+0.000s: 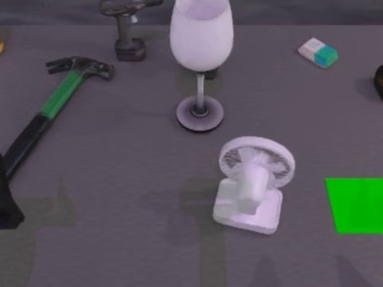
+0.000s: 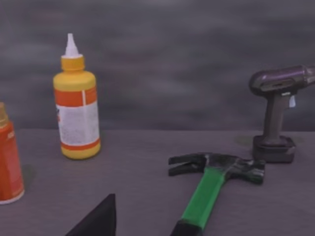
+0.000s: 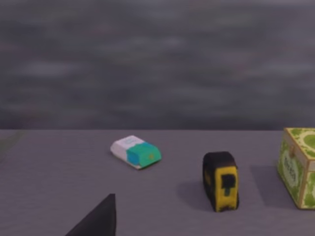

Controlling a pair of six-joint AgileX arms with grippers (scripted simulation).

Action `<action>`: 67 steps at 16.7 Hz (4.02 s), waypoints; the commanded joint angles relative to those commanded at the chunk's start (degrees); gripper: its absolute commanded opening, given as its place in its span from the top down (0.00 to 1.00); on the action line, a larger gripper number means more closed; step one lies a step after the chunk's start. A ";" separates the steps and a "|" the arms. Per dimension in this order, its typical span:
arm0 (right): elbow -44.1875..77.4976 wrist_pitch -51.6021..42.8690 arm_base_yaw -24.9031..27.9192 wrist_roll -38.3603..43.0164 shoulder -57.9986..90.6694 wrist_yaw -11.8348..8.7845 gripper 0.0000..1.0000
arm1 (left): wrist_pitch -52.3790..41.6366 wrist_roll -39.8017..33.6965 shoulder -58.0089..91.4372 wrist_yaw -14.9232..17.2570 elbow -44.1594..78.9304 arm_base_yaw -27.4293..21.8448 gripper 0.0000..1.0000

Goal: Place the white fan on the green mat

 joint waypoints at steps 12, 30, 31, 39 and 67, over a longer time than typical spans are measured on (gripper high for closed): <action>31.53 -25.64 10.94 -11.61 32.31 -0.07 0.00 | 0.00 0.00 0.00 0.00 0.00 0.00 0.00; 113.70 -84.93 36.01 -38.41 118.23 0.19 0.00 | 0.00 0.00 0.00 0.00 0.00 0.00 0.00; 114.52 -85.47 36.26 -38.68 118.90 0.19 0.00 | 0.00 0.00 0.00 0.00 0.00 0.00 0.00; 112.25 -83.26 36.28 -38.84 118.81 0.18 0.00 | 0.00 0.00 0.00 0.00 0.00 0.00 0.00; 102.26 -73.88 36.43 -38.67 118.32 0.18 1.00 | 0.00 0.00 0.00 0.00 0.00 0.00 0.00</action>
